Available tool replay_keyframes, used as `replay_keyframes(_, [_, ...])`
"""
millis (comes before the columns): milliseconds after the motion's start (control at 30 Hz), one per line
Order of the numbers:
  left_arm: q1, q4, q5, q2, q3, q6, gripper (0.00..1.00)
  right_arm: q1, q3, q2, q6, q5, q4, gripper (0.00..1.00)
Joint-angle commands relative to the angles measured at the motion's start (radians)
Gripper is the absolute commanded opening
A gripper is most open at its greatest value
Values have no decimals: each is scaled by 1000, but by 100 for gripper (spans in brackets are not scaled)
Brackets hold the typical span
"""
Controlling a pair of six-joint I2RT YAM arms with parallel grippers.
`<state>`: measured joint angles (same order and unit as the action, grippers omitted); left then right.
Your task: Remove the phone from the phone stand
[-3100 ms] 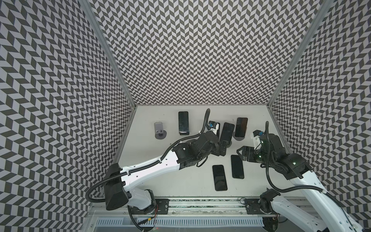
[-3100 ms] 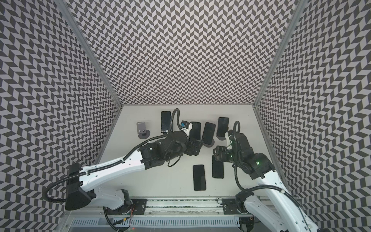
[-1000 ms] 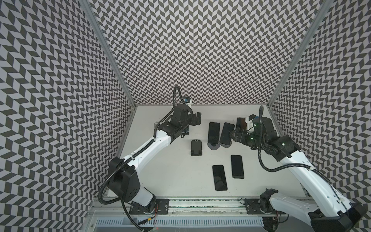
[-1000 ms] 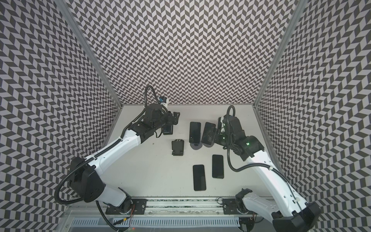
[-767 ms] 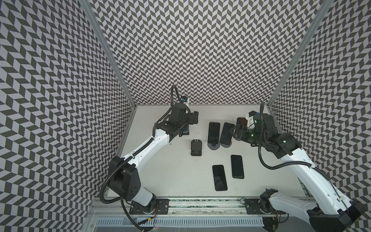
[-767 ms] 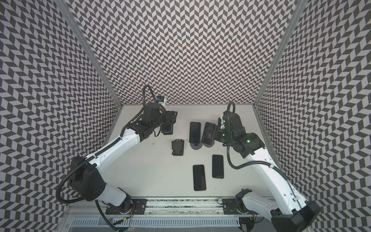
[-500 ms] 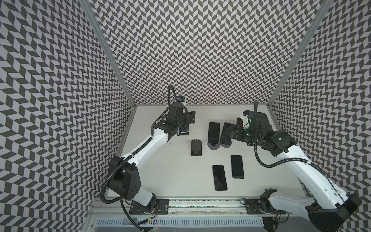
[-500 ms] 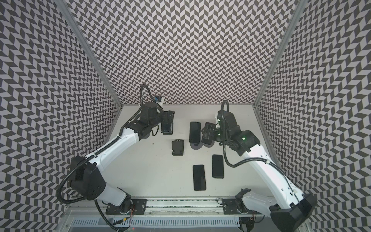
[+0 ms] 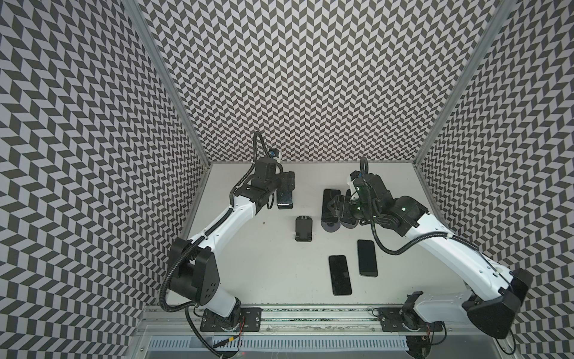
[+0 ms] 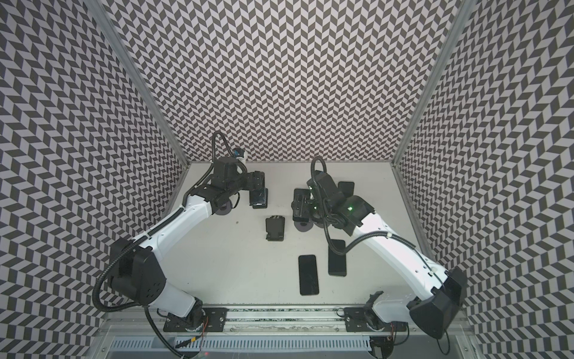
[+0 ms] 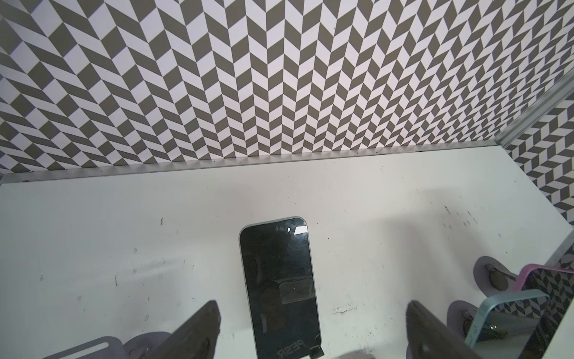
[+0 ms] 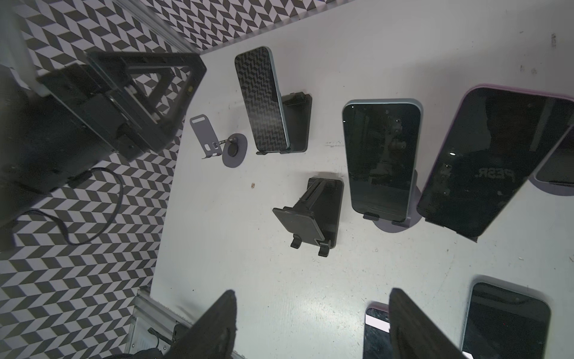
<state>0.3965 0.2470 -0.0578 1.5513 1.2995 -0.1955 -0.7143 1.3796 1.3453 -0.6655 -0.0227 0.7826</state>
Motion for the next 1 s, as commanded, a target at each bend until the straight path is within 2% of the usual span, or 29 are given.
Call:
replay_keyframes(0, [-5, -14, 25, -40, -39, 31, 94, -36, 51, 30, -45, -50, -64, 75])
replay_keyframes(100, [-10, -3, 30, -49, -45, 33, 94, -68, 81, 55, -76, -45, -64, 74])
replay_keyframes(233, [-22, -53, 16, -46, -77, 38, 94, -91, 105, 98, -43, -36, -61, 74])
replay_keyframes(467, [-36, 3, 39, 22, 7, 27, 94, -90, 175, 190, 74, -44, -115, 74])
replay_keyframes(700, [-37, 23, 26, 129, 96, 11, 94, -80, 218, 220, 118, -18, -195, 74])
replay_keyframes(967, [-39, 76, -54, 205, 150, -42, 97, -79, 128, 192, 94, 9, -261, 75])
